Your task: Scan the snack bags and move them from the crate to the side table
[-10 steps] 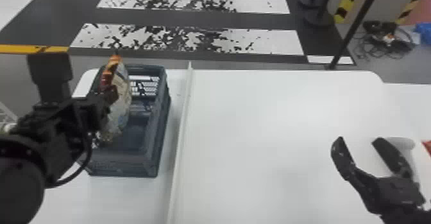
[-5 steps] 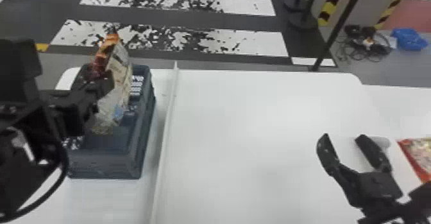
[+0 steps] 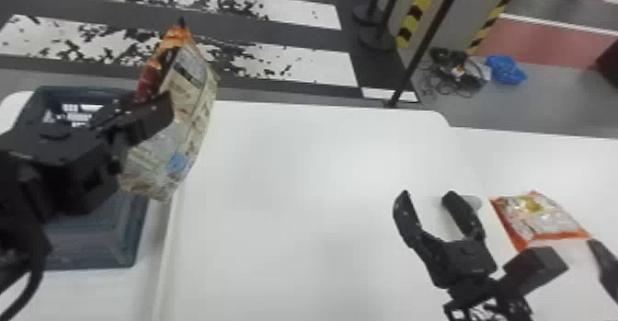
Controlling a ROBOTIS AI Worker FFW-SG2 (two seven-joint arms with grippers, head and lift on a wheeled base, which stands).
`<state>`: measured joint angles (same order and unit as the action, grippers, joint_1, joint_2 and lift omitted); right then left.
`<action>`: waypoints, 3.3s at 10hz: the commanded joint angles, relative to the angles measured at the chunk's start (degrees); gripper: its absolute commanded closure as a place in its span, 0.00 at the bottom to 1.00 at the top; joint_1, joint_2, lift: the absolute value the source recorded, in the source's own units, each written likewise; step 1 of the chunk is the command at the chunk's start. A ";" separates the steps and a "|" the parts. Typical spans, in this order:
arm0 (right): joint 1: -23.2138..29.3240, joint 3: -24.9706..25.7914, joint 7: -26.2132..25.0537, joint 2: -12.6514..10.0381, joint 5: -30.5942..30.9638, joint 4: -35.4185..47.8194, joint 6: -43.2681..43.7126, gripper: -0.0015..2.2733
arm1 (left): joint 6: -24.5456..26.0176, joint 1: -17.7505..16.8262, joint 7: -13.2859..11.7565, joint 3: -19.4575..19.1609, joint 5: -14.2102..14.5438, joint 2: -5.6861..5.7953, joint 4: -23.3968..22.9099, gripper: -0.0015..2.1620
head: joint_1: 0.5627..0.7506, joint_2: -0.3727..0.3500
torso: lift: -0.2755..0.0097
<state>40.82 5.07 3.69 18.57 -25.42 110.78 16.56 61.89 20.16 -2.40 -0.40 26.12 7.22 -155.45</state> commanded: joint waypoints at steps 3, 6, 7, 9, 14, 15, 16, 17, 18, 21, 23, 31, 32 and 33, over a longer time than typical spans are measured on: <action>0.58 0.03 0.09 0.06 0.02 0.14 0.00 0.05 | -6.91 -1.09 -12.54 -2.06 15.28 -4.32 16.68 0.86 | 0.70 0.04 | 0.66; 1.02 0.12 0.09 -0.12 0.10 0.05 0.53 0.05 | -7.09 -2.23 -18.87 1.01 16.24 -7.37 28.80 0.86 | 0.70 0.03 | 0.66; 1.02 0.12 0.09 -0.29 0.19 0.14 0.53 0.05 | -7.09 -2.94 -19.49 3.12 15.36 -7.37 32.14 0.86 | 0.70 0.03 | 0.66; 1.02 -0.23 0.09 -0.47 0.37 0.05 1.23 0.05 | -8.32 -4.08 -21.24 6.37 13.96 -7.37 39.35 0.86 | 0.70 0.03 | 0.66; 2.95 0.38 0.09 -0.82 0.10 0.32 4.39 0.05 | -20.45 -11.90 -21.42 15.69 7.72 -7.37 58.34 0.84 | 0.70 0.03 | 0.66; 3.13 0.74 0.09 -0.91 -0.07 0.41 4.75 0.05 | -22.38 -12.69 -20.80 17.01 6.66 -7.37 60.09 0.70 | 0.70 0.03 | 0.66; 3.21 0.82 0.09 -0.91 -0.34 0.41 4.92 0.05 | -22.55 -13.57 -20.54 17.36 6.22 -7.37 61.50 0.67 | 0.70 0.03 | 0.66; 3.04 0.74 0.09 -0.91 -0.34 0.41 4.92 0.05 | -22.55 -14.19 -20.54 17.53 6.14 -7.37 62.82 0.67 | 0.70 0.03 | 0.66; 2.69 0.47 0.09 -1.00 -0.34 0.41 4.92 0.05 | -22.91 -14.89 -20.54 18.06 5.17 -7.37 64.40 0.67 | 0.70 0.03 | 0.66; 2.51 0.38 0.09 -0.91 -0.34 0.58 4.75 0.05 | -24.31 -16.29 -19.40 18.85 3.15 -7.37 67.12 0.00 | 0.70 0.03 | 0.66; 2.77 0.38 0.36 -1.00 -0.25 1.37 4.39 0.05 | -24.31 -16.21 -14.48 21.67 -3.27 -7.37 62.82 0.02 | 0.70 0.03 | 0.66; 2.25 -2.16 3.96 -1.26 -0.25 2.08 3.52 0.05 | -24.66 -1.44 -4.98 15.86 -14.69 -3.89 29.51 0.02 | 0.70 0.03 | 0.66; 1.81 -2.69 4.93 -1.17 -0.16 1.99 2.81 0.05 | -24.84 1.20 -4.63 12.88 -14.69 -2.74 26.08 0.02 | 0.70 0.03 | 0.66; 1.63 -3.13 5.37 -1.17 -0.16 1.99 2.28 0.05 | -25.02 4.10 -4.11 8.83 -14.61 -1.51 23.00 0.02 | 0.70 0.03 | 0.66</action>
<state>42.59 2.21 9.12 17.38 -25.61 112.77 19.16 36.99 22.49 -6.64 10.84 11.49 4.96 -130.53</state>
